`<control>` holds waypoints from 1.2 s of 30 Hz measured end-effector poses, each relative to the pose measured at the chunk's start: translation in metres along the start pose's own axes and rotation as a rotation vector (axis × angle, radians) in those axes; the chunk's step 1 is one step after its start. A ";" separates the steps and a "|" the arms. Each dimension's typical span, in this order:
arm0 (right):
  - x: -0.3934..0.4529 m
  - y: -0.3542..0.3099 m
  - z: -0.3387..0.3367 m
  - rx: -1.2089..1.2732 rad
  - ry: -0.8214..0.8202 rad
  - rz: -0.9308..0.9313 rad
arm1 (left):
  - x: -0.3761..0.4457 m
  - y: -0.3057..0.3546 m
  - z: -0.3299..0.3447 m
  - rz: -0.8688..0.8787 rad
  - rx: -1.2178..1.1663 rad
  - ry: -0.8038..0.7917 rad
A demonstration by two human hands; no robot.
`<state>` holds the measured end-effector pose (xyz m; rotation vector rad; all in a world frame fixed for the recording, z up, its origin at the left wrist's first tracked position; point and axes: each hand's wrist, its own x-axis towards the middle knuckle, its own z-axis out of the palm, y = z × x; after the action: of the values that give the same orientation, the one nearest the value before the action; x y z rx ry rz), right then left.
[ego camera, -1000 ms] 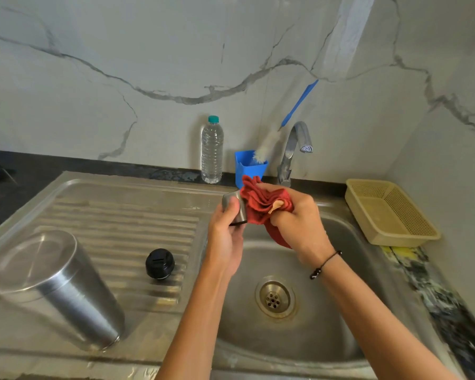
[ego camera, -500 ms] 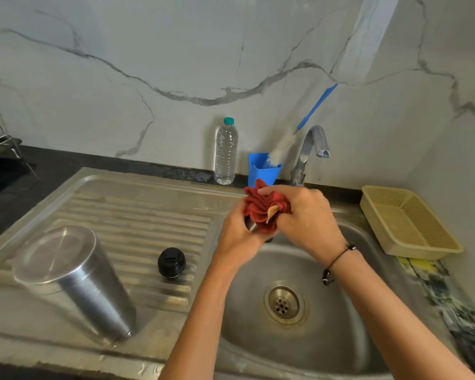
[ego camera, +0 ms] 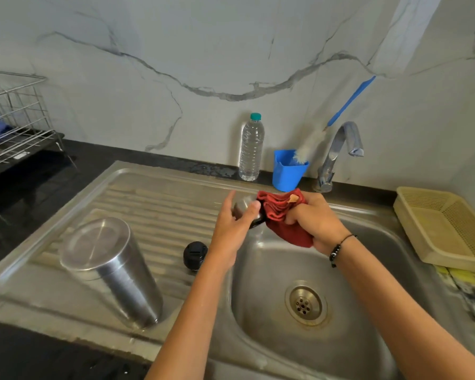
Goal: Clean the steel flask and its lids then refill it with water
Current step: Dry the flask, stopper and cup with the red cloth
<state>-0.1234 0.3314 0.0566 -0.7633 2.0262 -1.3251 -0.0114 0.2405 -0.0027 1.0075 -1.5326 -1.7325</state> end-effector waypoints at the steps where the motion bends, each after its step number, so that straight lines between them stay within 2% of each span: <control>1: 0.003 0.002 0.005 -0.025 -0.014 0.006 | 0.004 -0.002 -0.005 -0.029 0.044 -0.030; 4: 0.013 0.008 0.016 -0.044 -0.023 0.048 | 0.014 0.000 -0.016 -0.074 0.189 -0.037; 7: 0.021 0.017 0.025 -0.105 -0.024 0.075 | 0.027 0.002 -0.017 -0.005 0.570 0.006; 15: 0.027 0.030 0.039 -0.193 -0.041 0.059 | 0.057 -0.008 -0.009 -0.040 1.101 0.157; 21: 0.027 0.031 0.041 -0.264 -0.051 0.034 | 0.076 -0.021 -0.017 -0.006 1.275 0.099; 25: 0.027 0.031 0.043 -0.315 -0.092 0.000 | 0.077 -0.022 -0.021 0.012 1.265 0.098; 29: 0.029 0.033 0.043 -0.398 -0.132 -0.059 | 0.075 -0.021 -0.023 -0.042 1.242 0.096; 36: 0.029 0.038 0.038 -0.458 -0.125 -0.108 | 0.069 -0.018 -0.023 -0.076 1.296 0.097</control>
<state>-0.1199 0.3001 0.0041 -1.1409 2.2366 -0.8443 -0.0271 0.1737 -0.0317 1.6677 -2.5743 -0.5125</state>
